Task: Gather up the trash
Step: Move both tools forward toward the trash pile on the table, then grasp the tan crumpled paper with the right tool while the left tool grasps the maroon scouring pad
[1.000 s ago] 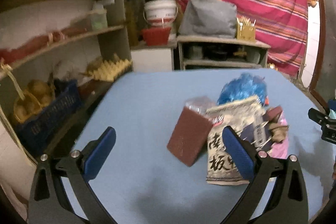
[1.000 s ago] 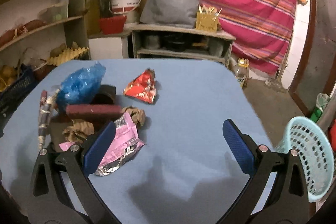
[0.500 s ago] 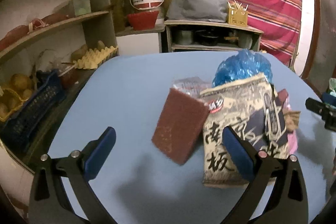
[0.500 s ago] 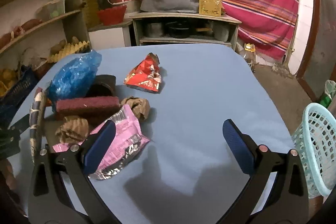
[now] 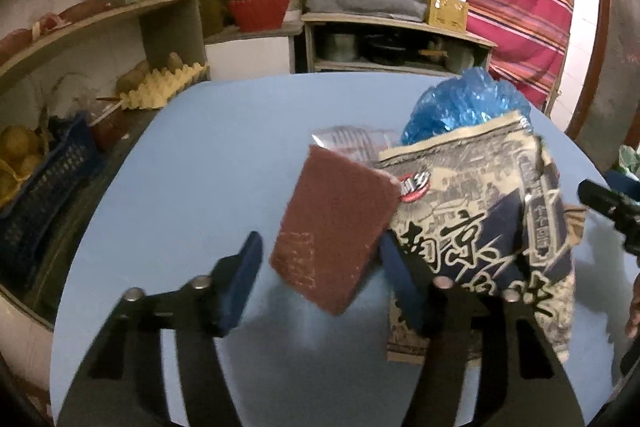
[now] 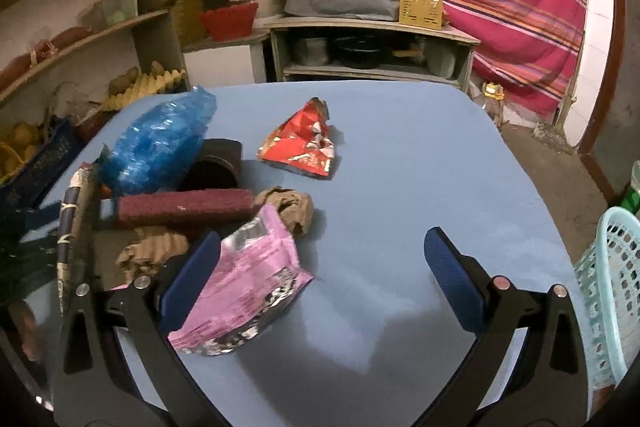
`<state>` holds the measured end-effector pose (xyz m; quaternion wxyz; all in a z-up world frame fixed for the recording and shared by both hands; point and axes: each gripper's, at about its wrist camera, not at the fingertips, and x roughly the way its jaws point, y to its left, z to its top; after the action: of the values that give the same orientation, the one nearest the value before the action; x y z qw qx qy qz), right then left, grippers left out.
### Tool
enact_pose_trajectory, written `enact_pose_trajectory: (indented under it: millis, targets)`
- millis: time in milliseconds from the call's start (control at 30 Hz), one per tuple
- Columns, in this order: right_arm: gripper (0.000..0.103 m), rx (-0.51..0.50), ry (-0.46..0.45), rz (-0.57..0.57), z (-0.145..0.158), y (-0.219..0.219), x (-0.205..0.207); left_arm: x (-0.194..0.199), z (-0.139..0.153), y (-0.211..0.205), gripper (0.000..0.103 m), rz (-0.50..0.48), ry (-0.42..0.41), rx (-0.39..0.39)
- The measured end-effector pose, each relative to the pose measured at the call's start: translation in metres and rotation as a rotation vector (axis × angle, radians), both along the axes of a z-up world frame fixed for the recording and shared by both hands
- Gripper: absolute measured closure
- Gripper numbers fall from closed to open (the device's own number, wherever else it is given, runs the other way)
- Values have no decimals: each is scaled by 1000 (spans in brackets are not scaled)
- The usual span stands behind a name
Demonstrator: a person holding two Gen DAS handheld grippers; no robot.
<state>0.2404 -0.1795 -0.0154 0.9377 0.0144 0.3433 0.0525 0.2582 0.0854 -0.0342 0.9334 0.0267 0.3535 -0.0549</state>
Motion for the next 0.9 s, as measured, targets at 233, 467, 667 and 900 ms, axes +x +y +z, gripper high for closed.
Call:
enact_pose_trajectory:
  millis: [233, 467, 667, 900]
  targets:
    - [4, -3, -12, 57, 4, 15, -19, -5, 7, 0, 80, -42, -4, -37]
    - [4, -17, -3, 89, -1, 38, -23, -15, 17, 15, 87, -22, -25, -62]
    - [4, -8, -6, 109, 4, 54, -25, -28, 26, 29, 90, 5, -48, -55]
    - [23, -73, 51, 145, -7, 77, -14, -43, 38, 43, 96, 31, -77, -71]
